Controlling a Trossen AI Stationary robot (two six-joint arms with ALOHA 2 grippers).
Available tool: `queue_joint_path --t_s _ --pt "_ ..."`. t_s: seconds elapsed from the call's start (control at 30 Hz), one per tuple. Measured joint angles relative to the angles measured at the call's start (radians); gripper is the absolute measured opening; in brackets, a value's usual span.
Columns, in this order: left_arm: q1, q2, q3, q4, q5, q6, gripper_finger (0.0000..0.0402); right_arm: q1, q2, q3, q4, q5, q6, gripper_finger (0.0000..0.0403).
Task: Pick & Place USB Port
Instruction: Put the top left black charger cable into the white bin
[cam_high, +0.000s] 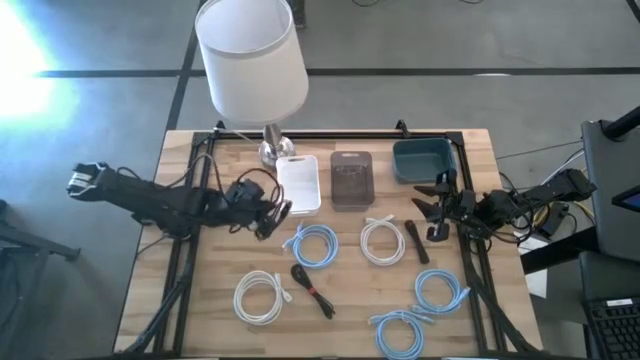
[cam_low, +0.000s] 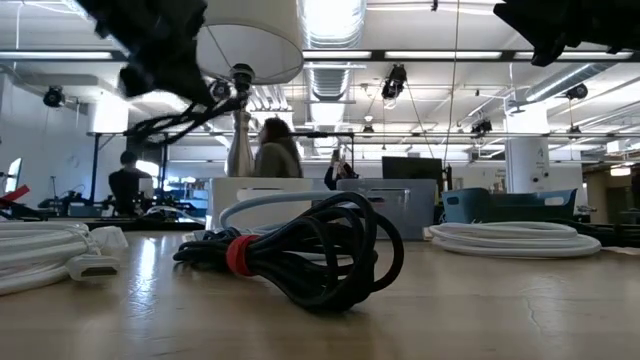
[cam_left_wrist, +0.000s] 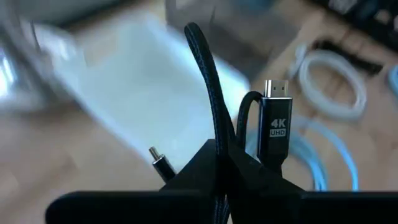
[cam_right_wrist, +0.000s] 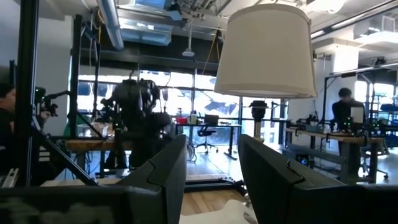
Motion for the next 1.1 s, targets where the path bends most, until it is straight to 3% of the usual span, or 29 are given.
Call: queue_joint_path --t_s 0.17,0.3,0.57,0.7,0.97,1.1 --pt "0.021 0.031 0.068 0.080 -0.159 0.189 0.0013 0.000 0.000 0.000 0.000 0.000 0.000 0.0142" --pt "0.071 0.093 0.066 0.201 -0.242 0.219 0.0017 0.000 0.000 0.000 0.000 0.000 -0.007 0.0138" --pt "0.266 0.289 0.065 0.282 -0.258 0.182 0.0016 0.000 0.000 0.000 0.000 0.001 -0.008 0.0140" --pt "0.345 0.391 0.064 0.304 -0.214 0.128 0.0020 0.000 0.000 0.000 0.000 0.002 -0.025 0.0141" --pt "0.410 0.529 0.090 0.313 0.031 0.076 0.0037 0.000 0.000 0.000 0.000 0.002 -0.024 0.0134" --pt "0.418 0.567 0.102 0.312 0.044 0.076 0.0038 0.000 0.001 0.000 -0.003 0.001 -0.018 0.0137"
